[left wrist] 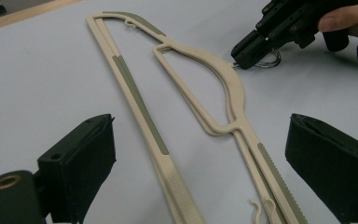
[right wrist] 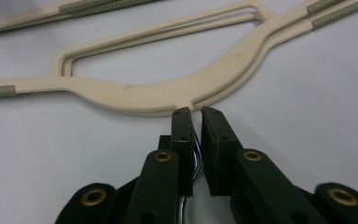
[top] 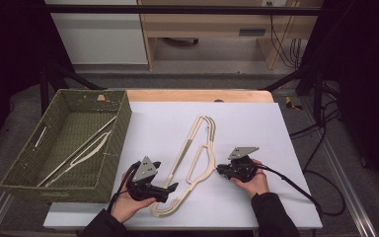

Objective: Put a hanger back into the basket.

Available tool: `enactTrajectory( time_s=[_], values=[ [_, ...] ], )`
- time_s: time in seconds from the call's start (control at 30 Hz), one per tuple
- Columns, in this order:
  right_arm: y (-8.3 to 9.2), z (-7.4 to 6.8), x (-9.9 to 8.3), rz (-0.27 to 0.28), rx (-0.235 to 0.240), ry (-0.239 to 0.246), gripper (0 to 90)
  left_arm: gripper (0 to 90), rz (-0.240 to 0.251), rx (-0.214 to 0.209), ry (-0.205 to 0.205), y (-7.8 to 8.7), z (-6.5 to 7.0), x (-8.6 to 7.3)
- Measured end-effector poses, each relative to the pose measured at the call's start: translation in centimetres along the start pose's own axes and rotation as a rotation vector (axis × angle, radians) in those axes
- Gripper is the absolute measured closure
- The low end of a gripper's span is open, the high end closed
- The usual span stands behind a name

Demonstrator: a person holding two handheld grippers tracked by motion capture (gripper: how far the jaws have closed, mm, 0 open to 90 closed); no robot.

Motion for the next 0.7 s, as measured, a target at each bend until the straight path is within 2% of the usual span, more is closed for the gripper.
enactTrajectory(
  time_s=[0.27,0.7],
  values=[
    [0.0,0.1,0.1,0.008,0.044,0.017,87.3,8.5,-0.009,-0.008,-0.004,-0.3,0.2,-0.1],
    [1.0,-0.2,0.7,0.021,0.062,0.03,88.7,8.7,-0.012,-0.017,-0.009,-0.4,0.5,-0.1]
  ],
)
Point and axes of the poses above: each handheld gripper's, and its own axes: y roughly backward along the jaws, x roughly out of its top, z roughly to its right, the point moved 5 cm from there along -y, roughly forward along the jaws, and after that the axes turned 2 degrees about -z, right-handed, at the moved point
